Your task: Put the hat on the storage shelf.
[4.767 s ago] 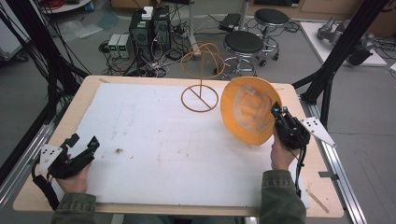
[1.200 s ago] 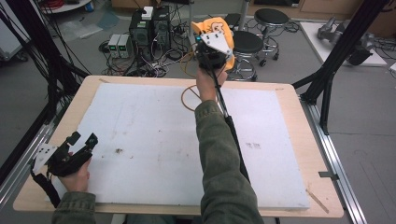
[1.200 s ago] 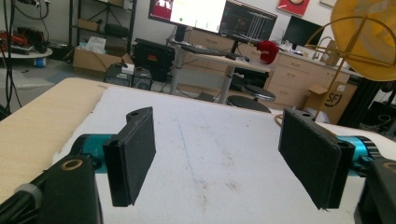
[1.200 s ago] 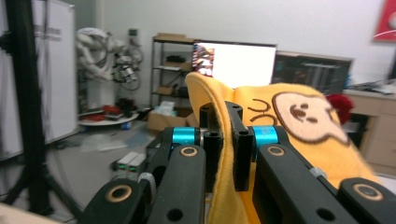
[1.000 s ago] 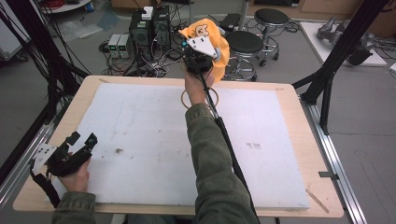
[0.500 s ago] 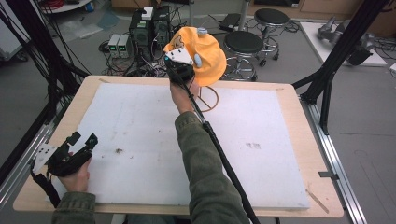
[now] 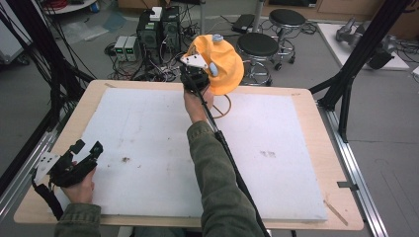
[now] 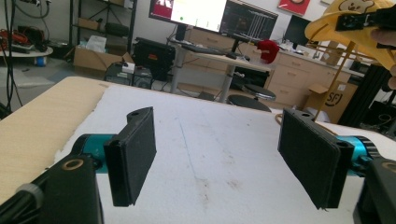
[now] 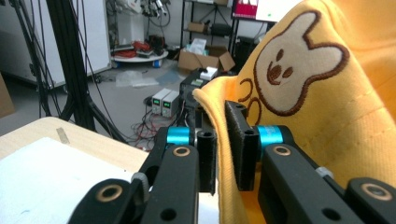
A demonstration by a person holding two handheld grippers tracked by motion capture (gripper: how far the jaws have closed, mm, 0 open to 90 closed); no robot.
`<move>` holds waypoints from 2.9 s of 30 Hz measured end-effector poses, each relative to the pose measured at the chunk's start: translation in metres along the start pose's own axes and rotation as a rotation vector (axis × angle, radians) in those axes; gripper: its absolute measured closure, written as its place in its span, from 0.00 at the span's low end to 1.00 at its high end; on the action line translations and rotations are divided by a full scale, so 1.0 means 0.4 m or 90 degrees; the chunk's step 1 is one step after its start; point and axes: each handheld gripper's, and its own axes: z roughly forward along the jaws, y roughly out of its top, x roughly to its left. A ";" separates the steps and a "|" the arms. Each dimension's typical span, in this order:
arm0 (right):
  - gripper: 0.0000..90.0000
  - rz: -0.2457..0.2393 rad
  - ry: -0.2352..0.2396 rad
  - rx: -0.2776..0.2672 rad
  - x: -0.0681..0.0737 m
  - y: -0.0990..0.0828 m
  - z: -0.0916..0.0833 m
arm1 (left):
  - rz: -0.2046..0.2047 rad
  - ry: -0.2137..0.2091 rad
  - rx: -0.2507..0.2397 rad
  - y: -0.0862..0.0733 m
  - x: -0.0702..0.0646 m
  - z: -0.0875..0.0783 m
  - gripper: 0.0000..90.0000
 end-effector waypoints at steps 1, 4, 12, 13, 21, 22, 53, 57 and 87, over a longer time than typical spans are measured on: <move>0.90 0.000 0.000 0.004 0.000 -0.003 0.002 | -0.002 0.000 -0.001 0.000 0.000 0.000 0.31; 0.85 -0.001 -0.001 0.006 0.004 -0.004 0.002 | -0.002 0.000 -0.002 0.000 0.001 -0.001 0.31; 0.56 -0.009 0.027 0.004 0.016 0.001 -0.005 | -0.005 0.000 -0.002 0.000 0.001 -0.001 0.31; 0.55 -0.009 0.029 0.005 0.018 0.002 -0.006 | -0.005 0.000 -0.003 0.000 0.001 -0.001 0.31; 0.50 -0.014 0.032 -0.014 0.015 0.016 -0.020 | -0.004 0.000 -0.004 0.001 0.001 0.000 0.31; 0.50 -0.012 0.033 -0.020 0.011 0.022 -0.026 | -0.005 0.000 -0.006 0.001 0.000 0.000 0.31; 0.22 0.069 0.067 -0.193 -0.169 0.073 -0.261 | 0.017 -0.004 -0.005 0.001 -0.012 0.004 0.31; 0.22 0.100 0.070 -0.213 -0.208 0.057 -0.295 | 0.018 -0.004 -0.004 0.001 -0.013 0.005 0.31; 0.22 0.136 0.010 -0.203 -0.373 -0.088 -0.517 | 0.016 -0.005 -0.002 0.001 -0.016 -0.001 0.31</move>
